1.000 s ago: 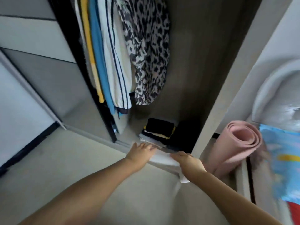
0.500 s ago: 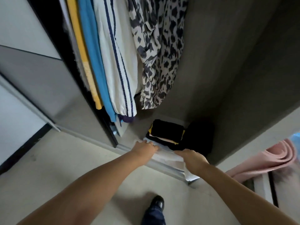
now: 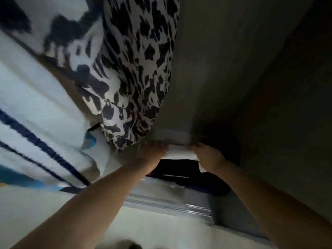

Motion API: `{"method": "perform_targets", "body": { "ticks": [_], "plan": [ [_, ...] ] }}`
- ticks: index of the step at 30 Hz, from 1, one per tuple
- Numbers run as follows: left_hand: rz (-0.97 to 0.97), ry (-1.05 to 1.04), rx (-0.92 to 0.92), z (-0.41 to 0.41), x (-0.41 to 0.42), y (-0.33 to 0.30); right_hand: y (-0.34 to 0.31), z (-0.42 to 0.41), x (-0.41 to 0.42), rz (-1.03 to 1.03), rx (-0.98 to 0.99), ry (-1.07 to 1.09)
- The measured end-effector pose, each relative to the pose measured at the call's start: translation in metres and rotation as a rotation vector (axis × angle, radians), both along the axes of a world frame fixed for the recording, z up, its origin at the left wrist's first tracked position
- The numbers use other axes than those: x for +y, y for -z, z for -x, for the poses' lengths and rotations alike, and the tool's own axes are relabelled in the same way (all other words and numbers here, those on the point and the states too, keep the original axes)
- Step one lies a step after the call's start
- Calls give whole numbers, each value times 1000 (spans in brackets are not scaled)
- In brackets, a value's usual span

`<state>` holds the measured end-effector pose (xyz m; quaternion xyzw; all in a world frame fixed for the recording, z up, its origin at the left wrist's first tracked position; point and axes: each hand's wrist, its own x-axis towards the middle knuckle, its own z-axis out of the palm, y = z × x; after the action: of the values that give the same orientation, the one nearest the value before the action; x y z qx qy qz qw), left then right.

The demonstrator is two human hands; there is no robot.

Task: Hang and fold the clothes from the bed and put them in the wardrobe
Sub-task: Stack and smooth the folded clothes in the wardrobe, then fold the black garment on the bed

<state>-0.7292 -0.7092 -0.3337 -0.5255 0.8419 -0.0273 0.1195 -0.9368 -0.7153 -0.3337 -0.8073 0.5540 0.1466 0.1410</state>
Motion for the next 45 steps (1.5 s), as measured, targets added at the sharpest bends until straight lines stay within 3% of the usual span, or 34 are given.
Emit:
{"method": "perform_targets", "body": {
  "ticks": [3,6,9,12,14,20,24,35,40,45],
  "plan": [
    [7,-82,48,-9,-43,62,49,-8,-41,140,-18,42],
    [-110,-141,-9,-27,-68,144,123,-18,-55,162,-13,80],
    [-175,-136,-12,-38,-58,224,211,-26,-40,51,4,75],
    [-413,-87,-17,-57,-24,287,281,-30,-5,-154,-4,87],
    [-540,-56,72,-68,-9,307,304,-27,13,-175,-32,71],
    [-372,-37,168,-53,-34,311,298,-30,-4,-93,-27,108],
    [-250,-153,265,-21,-61,314,289,-44,-38,-21,-92,233],
    [-254,-177,229,-9,-62,366,350,-50,-34,-8,-58,341],
    [-393,-230,189,-2,-70,330,315,-50,-48,-212,-29,337],
    [-397,-267,300,38,-35,248,236,-54,-14,-149,-100,484]
  ]
}}
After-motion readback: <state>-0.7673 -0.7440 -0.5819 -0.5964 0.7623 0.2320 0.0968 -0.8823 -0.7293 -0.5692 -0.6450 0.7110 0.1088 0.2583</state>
